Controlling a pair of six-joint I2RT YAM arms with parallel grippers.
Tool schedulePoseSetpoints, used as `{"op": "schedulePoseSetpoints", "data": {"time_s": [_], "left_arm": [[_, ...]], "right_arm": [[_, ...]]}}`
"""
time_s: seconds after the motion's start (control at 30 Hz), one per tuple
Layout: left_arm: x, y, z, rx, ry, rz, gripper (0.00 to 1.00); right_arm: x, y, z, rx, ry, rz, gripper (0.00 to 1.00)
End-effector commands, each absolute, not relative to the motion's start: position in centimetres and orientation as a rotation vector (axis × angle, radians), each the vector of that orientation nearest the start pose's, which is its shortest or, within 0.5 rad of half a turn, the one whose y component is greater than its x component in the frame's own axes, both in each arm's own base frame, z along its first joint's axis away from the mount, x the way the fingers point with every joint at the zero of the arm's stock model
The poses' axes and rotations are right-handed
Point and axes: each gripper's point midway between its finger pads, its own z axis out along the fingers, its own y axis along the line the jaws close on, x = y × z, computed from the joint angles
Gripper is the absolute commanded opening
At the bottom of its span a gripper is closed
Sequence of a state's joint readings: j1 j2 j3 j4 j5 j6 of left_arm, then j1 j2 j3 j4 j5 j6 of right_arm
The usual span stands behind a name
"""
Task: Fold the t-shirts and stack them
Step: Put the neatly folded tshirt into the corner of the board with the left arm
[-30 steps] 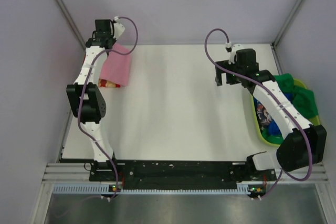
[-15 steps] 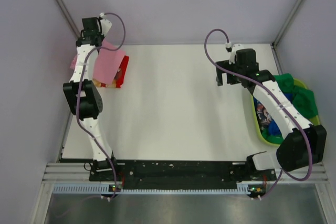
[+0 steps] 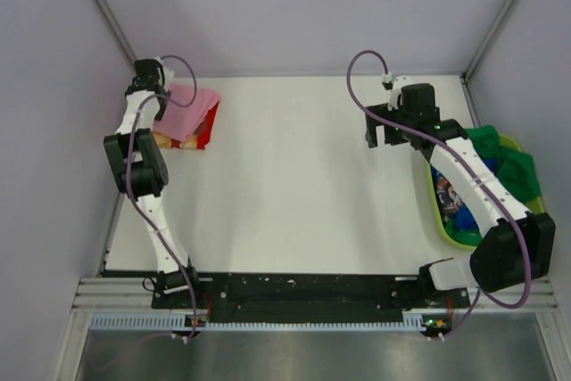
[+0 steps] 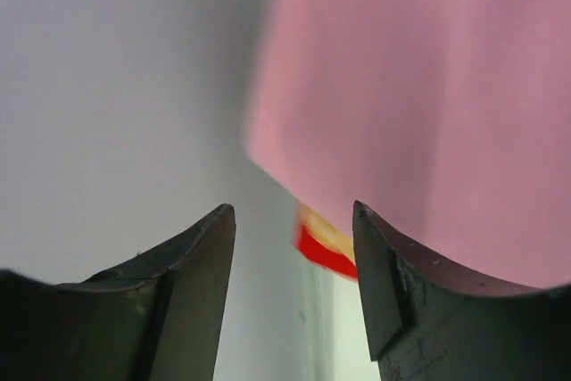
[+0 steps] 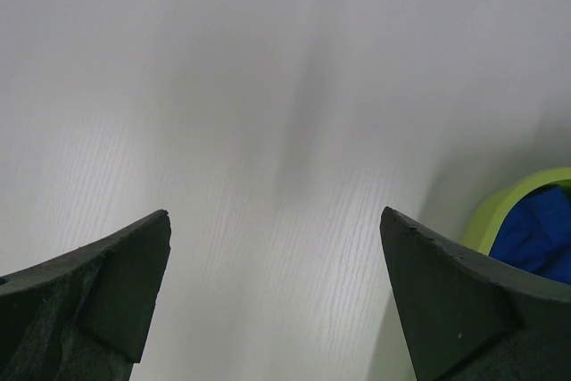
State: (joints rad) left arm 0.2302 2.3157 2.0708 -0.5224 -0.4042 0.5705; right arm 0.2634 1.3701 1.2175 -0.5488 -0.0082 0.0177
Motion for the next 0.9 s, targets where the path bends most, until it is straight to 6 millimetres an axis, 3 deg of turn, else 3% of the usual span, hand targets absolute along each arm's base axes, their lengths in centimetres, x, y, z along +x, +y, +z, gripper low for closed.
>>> {"op": "schedulePoseSetpoints", "data": {"time_s": [0.0, 0.03, 0.07, 0.17, 0.33, 0.5, 0.7, 0.87], "left_arm": [[52.9, 9.4, 15.4, 0.539, 2.307, 0.380, 0.58], [51.6, 7.2, 14.4, 0.633, 2.299, 0.277, 0.58], [50.6, 5.9, 15.1, 0.703, 2.260, 0.244, 0.58], [48.5, 4.7, 13.4, 0.874, 2.243, 0.239, 0.57], [48.2, 5.7, 10.4, 0.973, 2.340, 0.336, 0.59], [48.5, 6.8, 8.0, 0.960, 2.455, 0.421, 0.54], [49.3, 8.0, 8.3, 0.900, 2.451, 0.537, 0.38], [49.3, 9.0, 8.6, 0.875, 2.447, 0.621, 0.38]], "right_arm": [[36.8, 10.5, 20.9, -0.293, 2.234, 0.185, 0.99], [36.8, 10.4, 21.0, -0.291, 2.235, 0.184, 0.99], [36.8, 10.5, 20.9, -0.295, 2.236, 0.185, 0.99], [36.7, 10.7, 20.8, -0.303, 2.238, 0.188, 0.99], [36.5, 10.8, 20.5, -0.311, 2.245, 0.193, 0.99], [36.5, 10.9, 20.5, -0.318, 2.244, 0.197, 0.99], [36.4, 10.9, 20.6, -0.322, 2.240, 0.202, 0.99], [36.3, 11.2, 20.5, -0.330, 2.240, 0.219, 0.99]]}}
